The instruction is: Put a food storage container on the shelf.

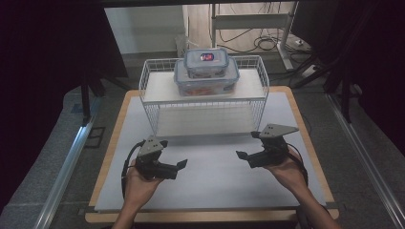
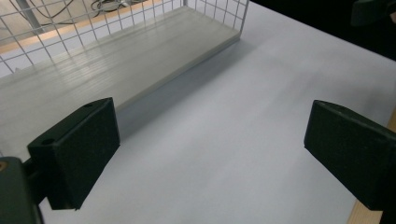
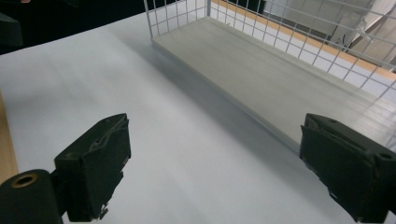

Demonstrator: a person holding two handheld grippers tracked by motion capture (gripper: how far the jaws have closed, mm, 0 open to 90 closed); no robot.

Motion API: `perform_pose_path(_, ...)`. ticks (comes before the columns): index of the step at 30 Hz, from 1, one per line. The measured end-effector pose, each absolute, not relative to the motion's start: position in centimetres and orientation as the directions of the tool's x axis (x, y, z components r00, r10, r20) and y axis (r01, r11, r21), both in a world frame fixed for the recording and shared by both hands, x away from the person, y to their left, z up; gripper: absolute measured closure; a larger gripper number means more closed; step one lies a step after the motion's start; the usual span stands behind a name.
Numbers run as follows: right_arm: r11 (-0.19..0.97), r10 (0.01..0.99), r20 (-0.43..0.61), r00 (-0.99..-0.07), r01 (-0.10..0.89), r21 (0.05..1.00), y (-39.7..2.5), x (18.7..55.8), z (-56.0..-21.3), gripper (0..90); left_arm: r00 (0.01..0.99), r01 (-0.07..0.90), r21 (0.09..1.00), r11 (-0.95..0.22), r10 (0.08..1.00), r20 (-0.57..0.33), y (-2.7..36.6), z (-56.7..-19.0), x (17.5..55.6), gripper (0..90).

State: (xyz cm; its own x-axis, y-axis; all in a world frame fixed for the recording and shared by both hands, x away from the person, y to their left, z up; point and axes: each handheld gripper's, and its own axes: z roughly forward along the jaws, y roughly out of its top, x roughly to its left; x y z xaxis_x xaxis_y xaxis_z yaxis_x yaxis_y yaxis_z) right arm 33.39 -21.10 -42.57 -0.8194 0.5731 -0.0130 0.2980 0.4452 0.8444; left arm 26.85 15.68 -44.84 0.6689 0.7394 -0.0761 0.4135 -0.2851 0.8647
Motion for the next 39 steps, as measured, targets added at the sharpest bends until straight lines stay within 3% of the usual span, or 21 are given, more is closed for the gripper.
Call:
perform_pose_path(19,0.457,0.626,-0.016,-0.78,0.349,0.818,-24.6,31.3,-46.4,5.1,0.639,0.435,0.839,-0.326,0.768,-0.033,16.6,-48.8,24.2,1.8)
perform_pose_path(39,0.525,0.646,-0.055,-0.762,0.39,0.756,-26.3,30.3,-50.2,0.7,0.608,0.496,0.788,-0.364,0.793,-0.017,17.7,-51.5,23.9,0.9)
